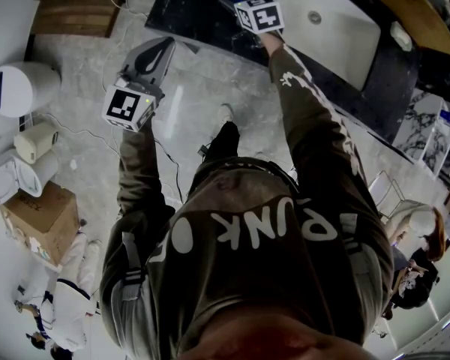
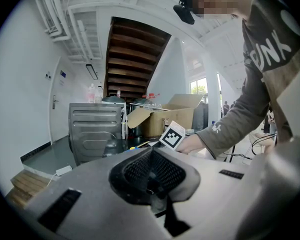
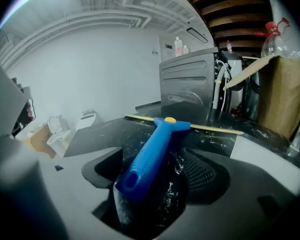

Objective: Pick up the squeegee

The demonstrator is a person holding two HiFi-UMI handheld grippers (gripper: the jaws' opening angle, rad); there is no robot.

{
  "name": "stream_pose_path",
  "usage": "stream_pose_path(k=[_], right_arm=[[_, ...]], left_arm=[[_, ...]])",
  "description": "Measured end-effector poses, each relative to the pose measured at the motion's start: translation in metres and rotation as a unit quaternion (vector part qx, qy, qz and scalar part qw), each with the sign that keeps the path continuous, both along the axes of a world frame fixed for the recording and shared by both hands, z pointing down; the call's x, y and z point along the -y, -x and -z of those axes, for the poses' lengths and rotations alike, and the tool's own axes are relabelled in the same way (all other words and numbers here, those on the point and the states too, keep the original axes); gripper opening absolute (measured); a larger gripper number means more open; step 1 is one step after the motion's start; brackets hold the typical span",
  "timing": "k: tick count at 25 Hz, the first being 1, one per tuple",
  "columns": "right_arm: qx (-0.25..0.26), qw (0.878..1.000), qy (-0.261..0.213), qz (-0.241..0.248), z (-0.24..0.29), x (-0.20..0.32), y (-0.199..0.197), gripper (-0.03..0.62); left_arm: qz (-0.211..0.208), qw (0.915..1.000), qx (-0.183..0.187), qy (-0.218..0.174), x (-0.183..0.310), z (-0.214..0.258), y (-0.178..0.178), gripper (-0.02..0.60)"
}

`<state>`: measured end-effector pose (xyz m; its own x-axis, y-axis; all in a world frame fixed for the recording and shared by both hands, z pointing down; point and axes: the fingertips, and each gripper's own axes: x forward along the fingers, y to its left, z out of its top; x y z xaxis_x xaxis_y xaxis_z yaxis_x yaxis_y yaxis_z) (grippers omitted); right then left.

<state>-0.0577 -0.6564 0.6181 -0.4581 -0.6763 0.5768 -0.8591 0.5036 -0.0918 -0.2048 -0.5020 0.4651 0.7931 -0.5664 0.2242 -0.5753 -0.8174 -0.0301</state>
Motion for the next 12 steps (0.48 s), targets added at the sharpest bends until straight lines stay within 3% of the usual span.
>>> stream_pose_path(k=[7,12], right_arm=[[-0.023,1.000,0.011,-0.007,-0.0044,0.0004,-0.0007,0.352],[-0.035,0.999,0.020,-0.012,-0.0072,-0.0028,-0.0032,0.280]], left_arm=[[-0.003,1.0000,-0.003,-0.001,0.0001,-0.0001,-0.0011,0.002],[-0.005,1.0000,0.000,0.002,0.0012,-0.0019,-0.0005,0.002]])
